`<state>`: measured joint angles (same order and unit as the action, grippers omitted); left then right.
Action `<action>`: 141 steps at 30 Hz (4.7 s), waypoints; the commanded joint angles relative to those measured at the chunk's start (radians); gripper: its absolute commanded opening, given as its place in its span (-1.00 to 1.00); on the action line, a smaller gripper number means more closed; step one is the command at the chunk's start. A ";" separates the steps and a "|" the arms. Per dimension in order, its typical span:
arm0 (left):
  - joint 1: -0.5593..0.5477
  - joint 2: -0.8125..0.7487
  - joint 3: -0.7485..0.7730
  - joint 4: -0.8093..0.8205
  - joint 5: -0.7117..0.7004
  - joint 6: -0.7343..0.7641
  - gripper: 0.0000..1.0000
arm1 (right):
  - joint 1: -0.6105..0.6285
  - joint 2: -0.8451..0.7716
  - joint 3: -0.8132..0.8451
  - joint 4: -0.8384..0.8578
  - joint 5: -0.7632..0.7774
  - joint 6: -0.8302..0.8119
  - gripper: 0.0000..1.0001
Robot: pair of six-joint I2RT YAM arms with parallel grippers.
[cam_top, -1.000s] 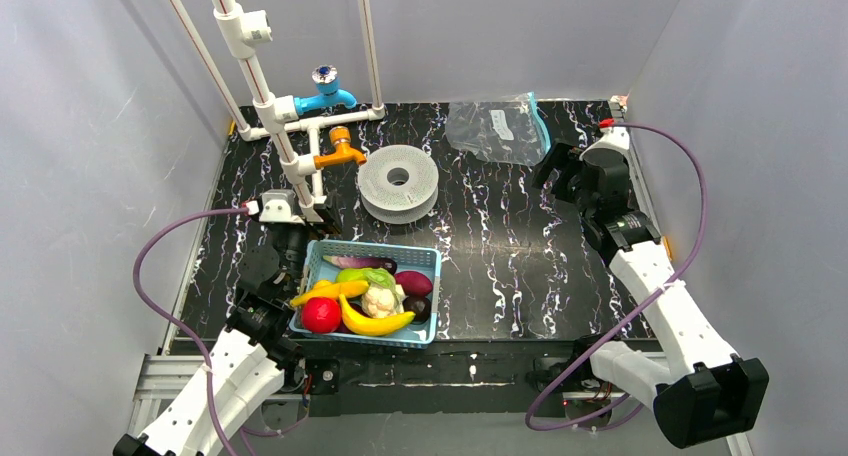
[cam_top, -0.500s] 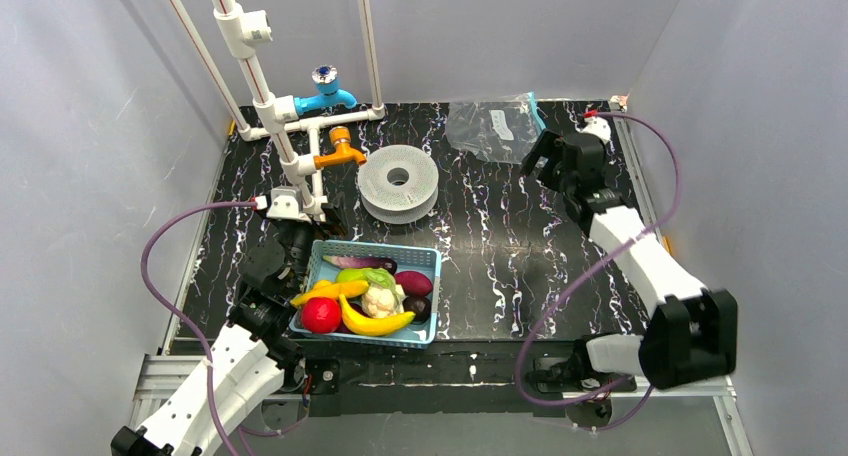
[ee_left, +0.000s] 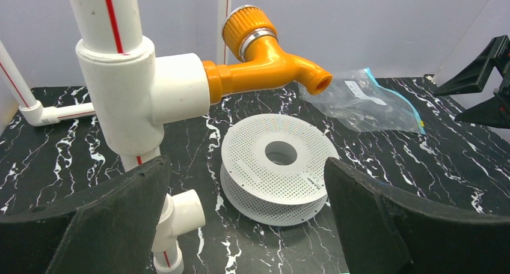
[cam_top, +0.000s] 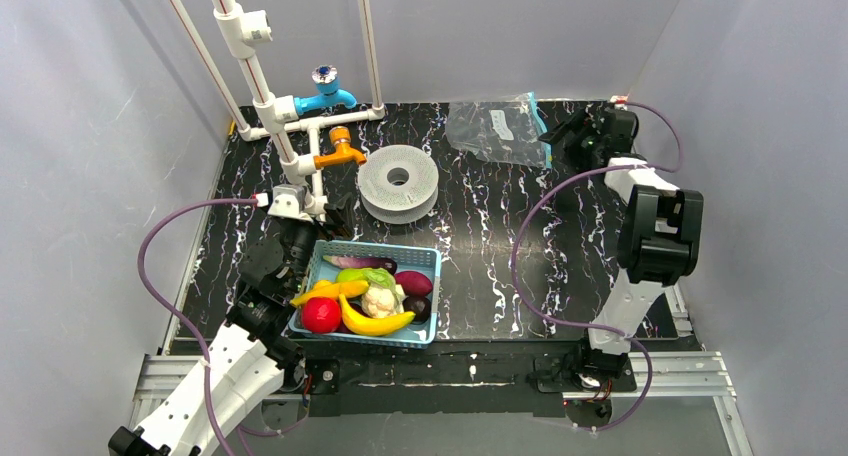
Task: Place the food in the zip-top bag and seal the zipper
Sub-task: Pick up the zipper food storage bag at the center of the board, then open the zipper of the food storage bag.
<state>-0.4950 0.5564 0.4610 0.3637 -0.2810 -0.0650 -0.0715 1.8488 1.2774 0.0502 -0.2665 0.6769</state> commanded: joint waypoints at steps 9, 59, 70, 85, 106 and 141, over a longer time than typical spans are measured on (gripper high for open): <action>-0.002 0.003 0.049 0.018 0.074 -0.039 0.99 | -0.140 0.316 0.224 0.216 -0.410 0.150 0.97; -0.002 0.040 0.064 0.013 0.121 -0.042 0.99 | -0.134 0.786 0.856 -0.031 -0.663 0.368 0.31; -0.003 0.030 0.061 0.006 0.118 -0.042 0.99 | -0.098 0.770 0.812 -0.016 -0.697 0.358 0.17; -0.002 0.046 0.087 -0.040 0.121 -0.036 0.99 | -0.043 0.656 0.598 0.200 -0.731 0.446 -0.95; -0.003 0.118 0.116 -0.077 0.144 -0.050 0.99 | 0.069 -0.184 -0.170 -0.315 -0.200 -0.030 -0.97; -0.332 0.483 0.282 -0.094 0.246 -0.383 0.84 | 1.018 -0.785 -0.185 -0.606 0.425 -0.349 -0.97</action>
<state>-0.8268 1.0458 0.7792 0.2157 0.0353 -0.3447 0.9485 1.2339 1.1790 -0.8768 0.3325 0.3542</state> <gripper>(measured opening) 0.937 0.029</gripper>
